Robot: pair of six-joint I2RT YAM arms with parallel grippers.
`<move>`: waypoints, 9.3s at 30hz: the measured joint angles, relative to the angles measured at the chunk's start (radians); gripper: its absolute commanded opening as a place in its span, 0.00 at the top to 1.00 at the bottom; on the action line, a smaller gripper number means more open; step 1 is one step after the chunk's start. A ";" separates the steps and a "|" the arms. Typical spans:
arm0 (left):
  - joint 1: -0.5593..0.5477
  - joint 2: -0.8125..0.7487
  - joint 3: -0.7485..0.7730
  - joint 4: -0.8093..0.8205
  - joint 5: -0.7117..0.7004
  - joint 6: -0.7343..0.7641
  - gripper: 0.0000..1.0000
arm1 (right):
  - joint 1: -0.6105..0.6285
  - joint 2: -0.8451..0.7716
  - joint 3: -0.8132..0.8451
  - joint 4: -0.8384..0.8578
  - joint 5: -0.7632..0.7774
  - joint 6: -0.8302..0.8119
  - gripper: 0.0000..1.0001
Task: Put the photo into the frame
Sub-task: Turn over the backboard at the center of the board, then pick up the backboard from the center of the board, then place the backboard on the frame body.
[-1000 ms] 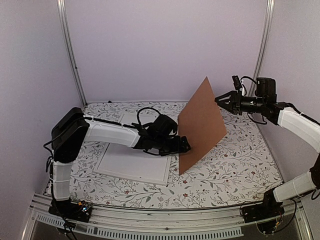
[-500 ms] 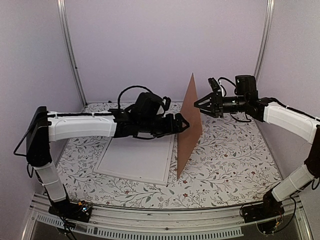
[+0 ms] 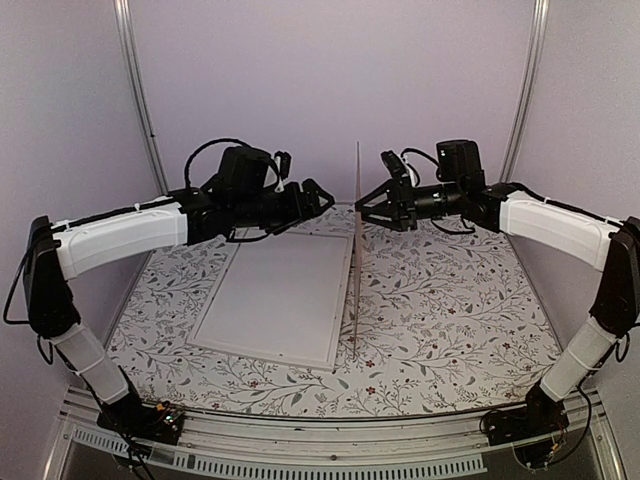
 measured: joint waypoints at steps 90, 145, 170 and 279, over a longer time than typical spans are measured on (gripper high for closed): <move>0.463 -0.449 -0.465 0.160 0.455 -0.146 1.00 | -0.140 -0.132 -0.083 -0.178 0.038 -0.089 0.39; 0.718 -0.111 -0.640 0.547 0.786 -0.174 1.00 | -0.141 -0.027 -0.153 -0.165 0.037 -0.119 0.40; 0.696 -0.053 -0.640 0.592 0.758 -0.185 1.00 | -0.141 -0.027 -0.171 -0.165 0.037 -0.120 0.40; 0.563 0.017 -0.501 0.194 0.431 0.136 0.32 | -0.141 0.061 -0.249 -0.079 0.021 -0.126 0.41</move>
